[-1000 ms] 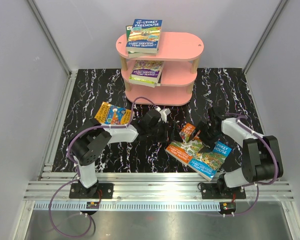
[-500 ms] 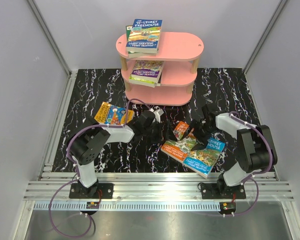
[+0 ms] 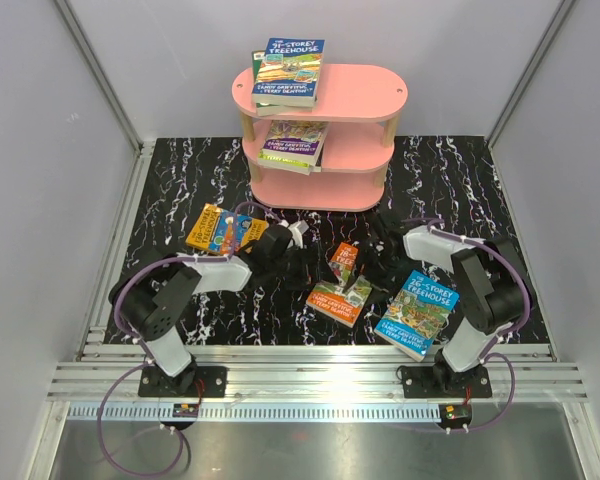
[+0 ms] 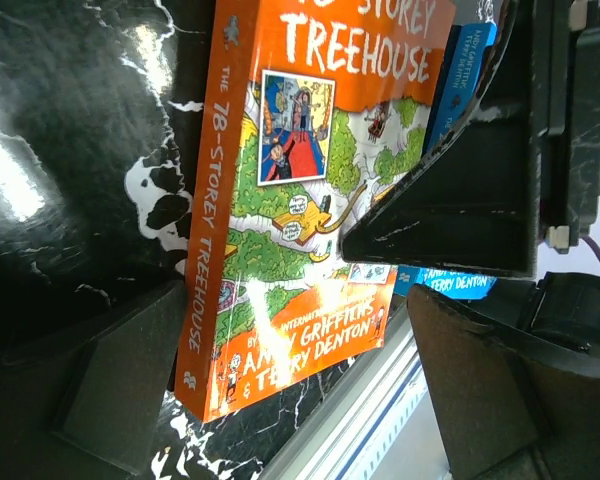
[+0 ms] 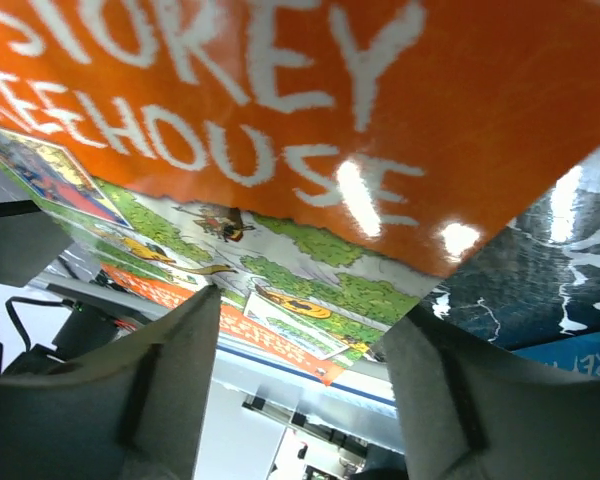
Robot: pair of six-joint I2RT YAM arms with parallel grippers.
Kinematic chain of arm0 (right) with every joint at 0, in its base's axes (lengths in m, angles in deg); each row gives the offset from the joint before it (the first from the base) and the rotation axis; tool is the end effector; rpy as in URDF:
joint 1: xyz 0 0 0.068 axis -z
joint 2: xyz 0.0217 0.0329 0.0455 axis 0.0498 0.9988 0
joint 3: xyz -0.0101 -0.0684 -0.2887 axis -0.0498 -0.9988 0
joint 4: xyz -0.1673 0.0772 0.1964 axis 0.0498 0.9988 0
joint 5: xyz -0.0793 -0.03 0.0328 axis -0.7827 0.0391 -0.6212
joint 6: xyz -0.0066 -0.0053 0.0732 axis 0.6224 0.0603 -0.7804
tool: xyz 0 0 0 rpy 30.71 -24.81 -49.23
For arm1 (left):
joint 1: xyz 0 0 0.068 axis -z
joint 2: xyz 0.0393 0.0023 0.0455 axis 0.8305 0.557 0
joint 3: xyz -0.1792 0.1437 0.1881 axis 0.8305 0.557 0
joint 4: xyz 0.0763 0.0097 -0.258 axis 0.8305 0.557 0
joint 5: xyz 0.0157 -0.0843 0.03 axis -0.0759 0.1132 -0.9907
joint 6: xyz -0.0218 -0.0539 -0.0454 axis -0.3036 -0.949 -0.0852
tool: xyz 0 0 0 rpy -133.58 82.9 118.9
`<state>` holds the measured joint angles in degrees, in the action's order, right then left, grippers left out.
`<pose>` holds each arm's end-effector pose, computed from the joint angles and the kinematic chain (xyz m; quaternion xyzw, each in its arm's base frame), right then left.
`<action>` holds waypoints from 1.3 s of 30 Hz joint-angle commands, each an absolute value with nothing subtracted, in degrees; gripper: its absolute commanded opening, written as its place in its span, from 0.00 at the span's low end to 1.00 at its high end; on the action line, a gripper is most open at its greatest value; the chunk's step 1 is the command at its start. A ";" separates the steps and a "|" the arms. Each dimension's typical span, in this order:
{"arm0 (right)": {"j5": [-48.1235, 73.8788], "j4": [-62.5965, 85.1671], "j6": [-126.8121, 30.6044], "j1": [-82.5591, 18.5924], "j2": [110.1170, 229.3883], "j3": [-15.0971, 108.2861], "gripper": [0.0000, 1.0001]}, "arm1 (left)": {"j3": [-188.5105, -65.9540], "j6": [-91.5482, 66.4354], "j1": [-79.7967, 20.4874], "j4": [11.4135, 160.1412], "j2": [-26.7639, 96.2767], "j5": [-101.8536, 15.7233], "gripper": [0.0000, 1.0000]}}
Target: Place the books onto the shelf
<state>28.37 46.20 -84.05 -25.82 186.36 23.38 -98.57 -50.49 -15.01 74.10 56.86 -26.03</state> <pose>0.2673 0.1395 0.1330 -0.1520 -0.9647 -0.2107 0.0423 0.2492 -0.2527 0.1464 0.0273 0.8895 -0.4317 0.1474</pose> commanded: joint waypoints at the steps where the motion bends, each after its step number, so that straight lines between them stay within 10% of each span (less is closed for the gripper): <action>1: 20.97 36.53 -83.04 -27.12 190.19 19.92 0.68 | -97.87 -51.42 -14.32 69.79 55.50 -23.47 0.99; 6: 22.37 33.64 -82.60 -27.20 190.27 17.90 0.02 | -95.23 -55.47 -13.62 63.10 56.47 -19.96 0.99; 19: 22.12 42.85 -81.81 -27.20 172.88 21.58 0.00 | -91.02 -53.26 -13.79 63.11 49.35 -16.26 0.89; 22: 21.59 44.53 -82.42 -27.20 171.03 22.46 0.00 | -89.17 -55.55 -13.79 59.50 48.21 -14.85 0.66; 27: 22.55 45.05 -83.91 -27.20 168.92 23.08 0.00 | -88.72 -58.36 -13.79 54.93 48.12 -14.06 0.00; 30: 22.99 45.93 -83.74 -27.20 168.21 24.22 0.00 | -88.64 -60.90 -13.79 50.54 48.03 -13.62 0.00; 32: 22.73 47.68 -83.48 -27.20 167.69 25.18 0.18 | -88.37 -61.44 -14.66 49.91 47.16 -13.80 0.00; 33: 22.20 48.47 -83.39 -27.20 167.51 26.58 0.60 | -88.20 -61.45 -15.37 50.09 46.46 -13.97 0.00; 35: 21.15 51.54 -83.30 -27.20 166.55 28.08 0.94 | -86.71 -61.45 -19.05 50.61 43.66 -14.67 0.00; 39: 19.66 55.51 -82.95 -27.12 163.74 31.60 1.00 | -86.08 -58.65 -25.82 50.53 40.65 -11.96 0.00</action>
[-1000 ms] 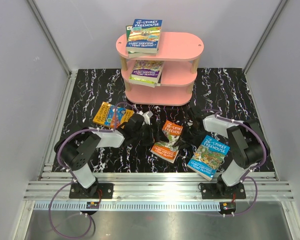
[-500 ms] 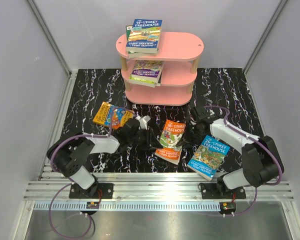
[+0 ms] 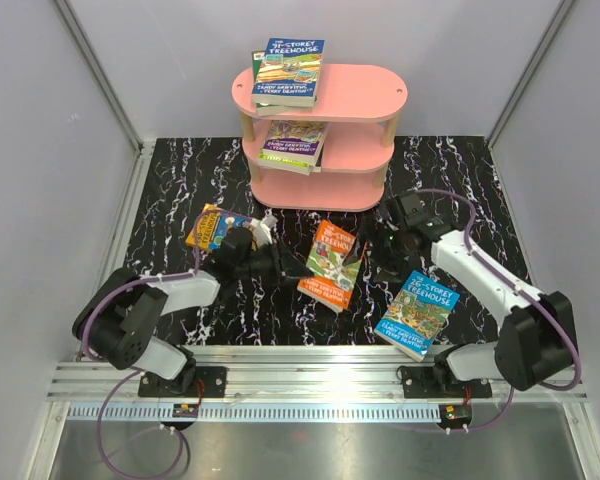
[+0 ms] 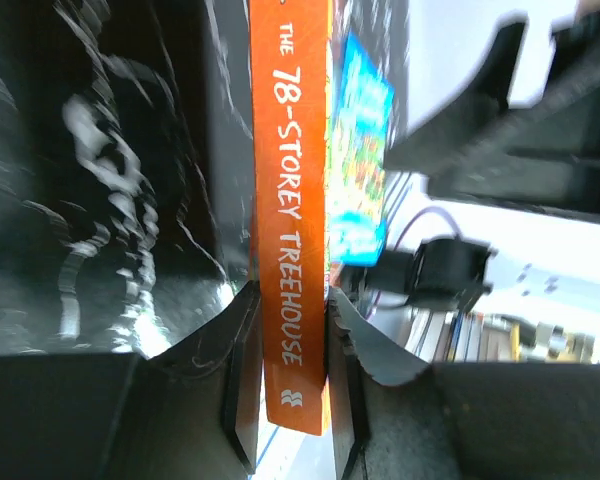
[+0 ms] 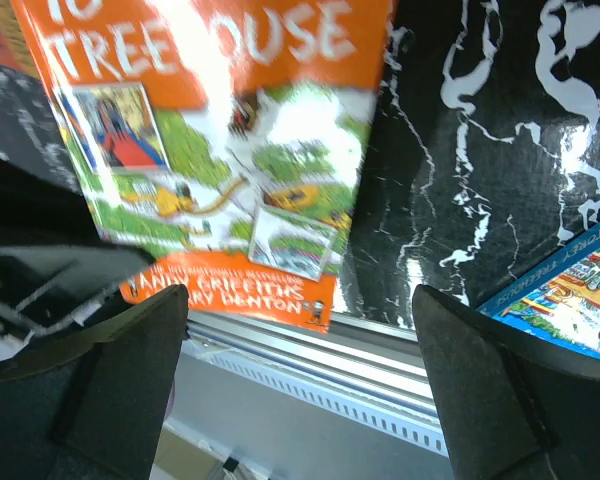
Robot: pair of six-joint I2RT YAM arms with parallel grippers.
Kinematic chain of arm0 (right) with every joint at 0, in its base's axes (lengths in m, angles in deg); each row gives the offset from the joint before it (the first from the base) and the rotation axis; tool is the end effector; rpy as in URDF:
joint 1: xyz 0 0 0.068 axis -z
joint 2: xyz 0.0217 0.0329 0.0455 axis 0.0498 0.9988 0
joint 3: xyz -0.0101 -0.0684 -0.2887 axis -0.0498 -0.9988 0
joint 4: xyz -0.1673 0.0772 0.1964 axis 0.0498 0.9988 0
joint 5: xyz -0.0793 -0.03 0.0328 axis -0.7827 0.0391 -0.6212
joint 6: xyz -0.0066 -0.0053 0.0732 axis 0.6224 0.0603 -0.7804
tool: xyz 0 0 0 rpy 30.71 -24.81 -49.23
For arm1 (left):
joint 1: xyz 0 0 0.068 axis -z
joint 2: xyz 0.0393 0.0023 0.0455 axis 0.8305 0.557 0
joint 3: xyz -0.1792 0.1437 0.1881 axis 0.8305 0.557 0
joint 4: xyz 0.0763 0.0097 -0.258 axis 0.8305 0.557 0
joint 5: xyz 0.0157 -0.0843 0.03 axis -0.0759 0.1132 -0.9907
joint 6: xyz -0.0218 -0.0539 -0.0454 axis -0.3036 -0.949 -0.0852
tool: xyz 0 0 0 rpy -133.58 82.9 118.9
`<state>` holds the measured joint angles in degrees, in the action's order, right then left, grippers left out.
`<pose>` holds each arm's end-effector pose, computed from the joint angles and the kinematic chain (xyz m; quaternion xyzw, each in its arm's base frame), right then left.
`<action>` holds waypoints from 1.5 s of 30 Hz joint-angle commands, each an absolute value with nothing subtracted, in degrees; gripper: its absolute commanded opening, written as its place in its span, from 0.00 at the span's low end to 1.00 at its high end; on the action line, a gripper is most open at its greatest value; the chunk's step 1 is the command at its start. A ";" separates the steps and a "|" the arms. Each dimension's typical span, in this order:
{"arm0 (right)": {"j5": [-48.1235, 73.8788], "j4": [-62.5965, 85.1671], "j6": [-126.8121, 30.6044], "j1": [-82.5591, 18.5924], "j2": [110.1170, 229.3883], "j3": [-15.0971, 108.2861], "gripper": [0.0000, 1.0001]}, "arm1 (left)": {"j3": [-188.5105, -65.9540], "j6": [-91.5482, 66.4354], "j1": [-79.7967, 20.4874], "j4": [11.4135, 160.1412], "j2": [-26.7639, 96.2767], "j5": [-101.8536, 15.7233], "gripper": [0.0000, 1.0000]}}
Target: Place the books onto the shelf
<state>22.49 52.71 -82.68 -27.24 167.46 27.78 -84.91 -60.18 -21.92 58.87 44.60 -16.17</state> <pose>0.2471 0.1320 0.2383 0.1091 0.9577 0.2436 0.1075 0.2285 -0.1984 0.1715 -0.0198 0.8254 -0.5417 0.1576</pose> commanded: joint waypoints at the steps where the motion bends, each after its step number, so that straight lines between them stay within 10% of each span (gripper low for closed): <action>1: 19.56 56.30 -82.95 -27.11 162.34 31.87 1.00 | -87.22 -57.42 -27.22 51.31 40.82 -10.56 0.00; 29: 17.19 64.39 -81.10 -27.03 155.99 28.44 1.00 | -121.23 -63.63 -44.46 46.57 72.81 -4.04 0.00; 45: 17.63 64.22 -78.56 -27.03 162.23 31.43 0.99 | -133.81 -54.50 -49.74 69.51 80.63 -9.31 0.01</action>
